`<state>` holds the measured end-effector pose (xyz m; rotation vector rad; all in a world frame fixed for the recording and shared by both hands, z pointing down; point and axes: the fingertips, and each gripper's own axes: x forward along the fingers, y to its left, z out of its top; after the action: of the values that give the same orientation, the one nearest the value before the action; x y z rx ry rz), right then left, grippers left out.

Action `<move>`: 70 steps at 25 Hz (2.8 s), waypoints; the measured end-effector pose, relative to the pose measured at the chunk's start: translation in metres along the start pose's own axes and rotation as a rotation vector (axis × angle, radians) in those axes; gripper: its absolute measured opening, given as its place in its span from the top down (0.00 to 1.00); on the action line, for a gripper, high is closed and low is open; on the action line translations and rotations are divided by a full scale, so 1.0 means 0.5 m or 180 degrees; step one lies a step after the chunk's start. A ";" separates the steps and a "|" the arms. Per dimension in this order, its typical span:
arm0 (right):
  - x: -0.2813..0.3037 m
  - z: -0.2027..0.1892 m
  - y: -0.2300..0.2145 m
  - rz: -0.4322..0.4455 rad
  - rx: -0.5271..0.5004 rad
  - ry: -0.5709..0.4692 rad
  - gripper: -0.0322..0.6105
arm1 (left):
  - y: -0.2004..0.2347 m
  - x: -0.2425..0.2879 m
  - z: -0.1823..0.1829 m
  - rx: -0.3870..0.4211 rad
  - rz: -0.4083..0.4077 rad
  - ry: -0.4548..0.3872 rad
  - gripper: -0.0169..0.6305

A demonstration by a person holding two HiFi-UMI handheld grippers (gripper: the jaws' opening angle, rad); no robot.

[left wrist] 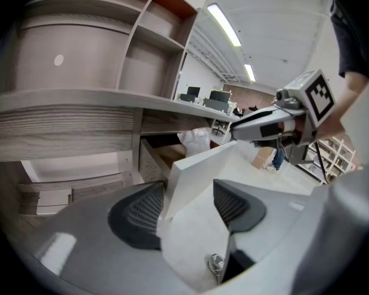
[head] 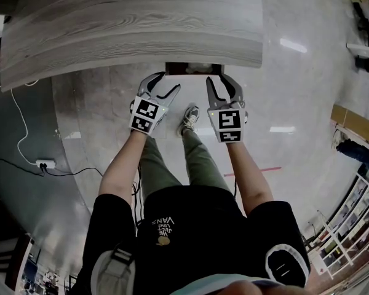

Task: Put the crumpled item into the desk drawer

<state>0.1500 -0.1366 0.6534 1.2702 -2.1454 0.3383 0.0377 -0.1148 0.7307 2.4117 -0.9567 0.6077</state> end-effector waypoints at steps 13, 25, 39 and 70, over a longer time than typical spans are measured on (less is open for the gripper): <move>0.012 -0.014 -0.015 -0.0045 0.0123 0.0065 0.79 | 0.017 0.003 -0.014 0.0018 0.0049 0.0002 0.56; 0.007 -0.009 -0.020 -0.0107 0.0286 0.0047 0.79 | 0.036 -0.001 -0.004 0.0005 0.0098 0.0024 0.64; -0.038 0.007 -0.037 -0.0353 0.0544 0.0013 0.80 | 0.020 -0.063 0.026 0.0022 0.0057 0.0064 0.64; -0.264 0.093 -0.024 -0.0922 0.1061 -0.0452 0.95 | -0.114 -0.219 0.271 0.0567 -0.0457 -0.0449 0.89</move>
<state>0.1890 -0.0737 0.5342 1.8176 -2.0364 0.5100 0.0371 -0.0996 0.5482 2.6847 -0.8048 0.4945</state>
